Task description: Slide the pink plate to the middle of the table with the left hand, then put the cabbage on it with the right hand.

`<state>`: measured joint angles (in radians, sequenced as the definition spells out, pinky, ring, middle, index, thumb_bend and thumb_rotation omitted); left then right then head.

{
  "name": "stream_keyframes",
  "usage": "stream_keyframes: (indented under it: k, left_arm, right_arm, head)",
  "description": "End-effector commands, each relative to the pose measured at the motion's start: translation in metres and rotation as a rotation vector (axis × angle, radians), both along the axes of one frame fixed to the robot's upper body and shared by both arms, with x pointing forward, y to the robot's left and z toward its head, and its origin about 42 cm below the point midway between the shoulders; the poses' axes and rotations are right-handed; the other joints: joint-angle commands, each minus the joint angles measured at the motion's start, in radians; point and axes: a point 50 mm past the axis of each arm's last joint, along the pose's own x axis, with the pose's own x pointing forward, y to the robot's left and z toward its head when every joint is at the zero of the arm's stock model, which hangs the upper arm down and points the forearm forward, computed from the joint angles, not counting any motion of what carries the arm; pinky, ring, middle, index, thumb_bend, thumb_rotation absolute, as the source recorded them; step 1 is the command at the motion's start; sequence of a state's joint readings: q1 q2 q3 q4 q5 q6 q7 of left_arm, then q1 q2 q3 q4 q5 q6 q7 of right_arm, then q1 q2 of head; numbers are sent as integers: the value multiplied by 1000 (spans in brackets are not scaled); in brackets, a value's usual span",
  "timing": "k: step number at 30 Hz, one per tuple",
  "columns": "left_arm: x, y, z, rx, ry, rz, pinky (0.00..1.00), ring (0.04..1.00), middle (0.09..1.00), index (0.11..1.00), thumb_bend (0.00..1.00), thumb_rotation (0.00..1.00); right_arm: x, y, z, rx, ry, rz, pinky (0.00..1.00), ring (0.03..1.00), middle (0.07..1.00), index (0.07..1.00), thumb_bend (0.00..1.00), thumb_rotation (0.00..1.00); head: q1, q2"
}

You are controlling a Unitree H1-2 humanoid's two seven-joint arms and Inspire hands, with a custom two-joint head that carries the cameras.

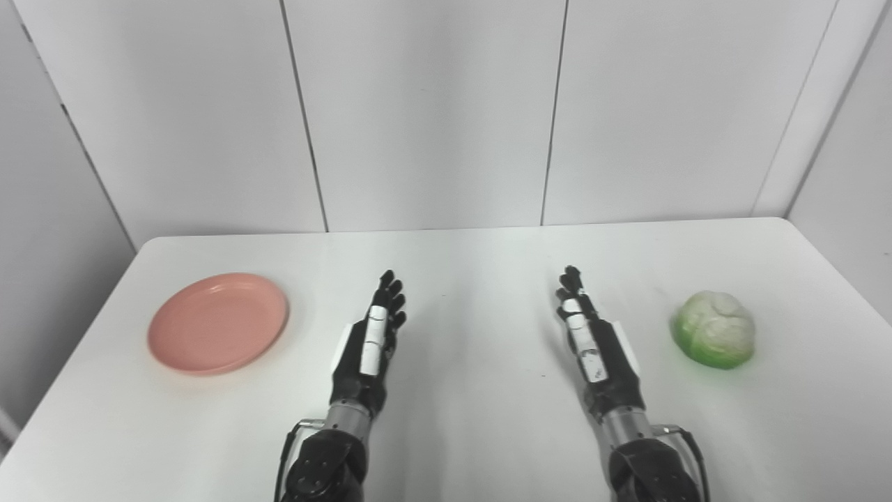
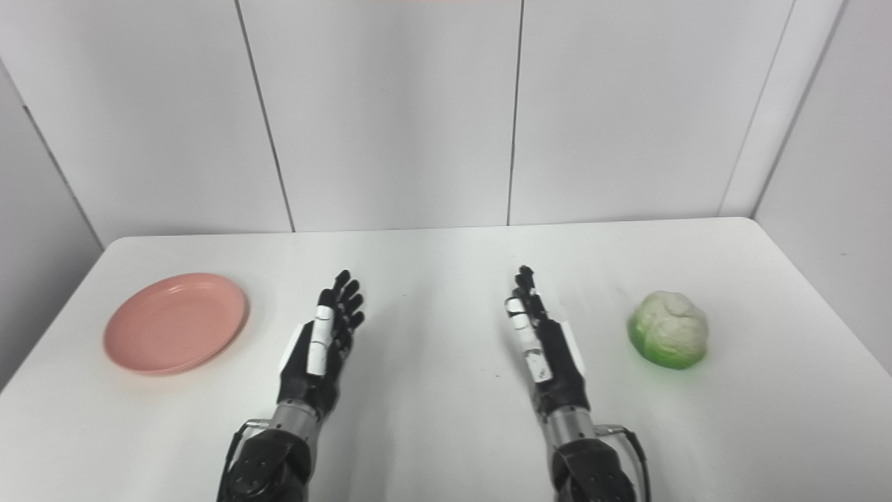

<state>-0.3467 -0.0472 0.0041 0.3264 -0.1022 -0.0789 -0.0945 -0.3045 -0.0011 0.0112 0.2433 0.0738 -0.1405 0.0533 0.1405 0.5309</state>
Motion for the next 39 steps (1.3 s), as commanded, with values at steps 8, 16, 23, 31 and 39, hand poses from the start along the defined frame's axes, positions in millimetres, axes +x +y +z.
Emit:
stream_keyframes:
  k: [8, 16, 23, 31, 39]
  left_arm:
    - [41, 71, 84, 12, -242, 203, 1000, 1000, 1000, 1000, 812, 1000]
    - [47, 151, 109, 64, -323, 439, 1000, 989, 983, 979, 825, 1000]
    - [42, 207, 114, 107, -329, 608, 885, 865, 860, 860, 807, 1000]
    - [40, 250, 111, 180, -299, 710, 841, 821, 816, 821, 781, 1000]
    - [40, 274, 92, 239, -225, 754, 851, 813, 815, 816, 767, 1000]
  right_arm:
    - [-1, -37, 4, -10, -62, 23, 1000, 1000, 1000, 1000, 625, 963]
    - [3, -51, 0, -23, -54, 25, 1000, 1000, 1000, 1000, 616, 998]
    - [1, -53, 2, -13, -34, 15, 1000, 1000, 1000, 1000, 618, 1000]
    - [-1, -51, 5, -12, -45, 11, 1000, 1000, 1000, 1000, 595, 1000]
    - [-3, -51, 6, -8, -42, 14, 1000, 1000, 1000, 1000, 583, 1000]
  head:
    - [213, -66]
    - [269, -97]
    - [276, -105]
    - [278, -117]
    - [278, -120]
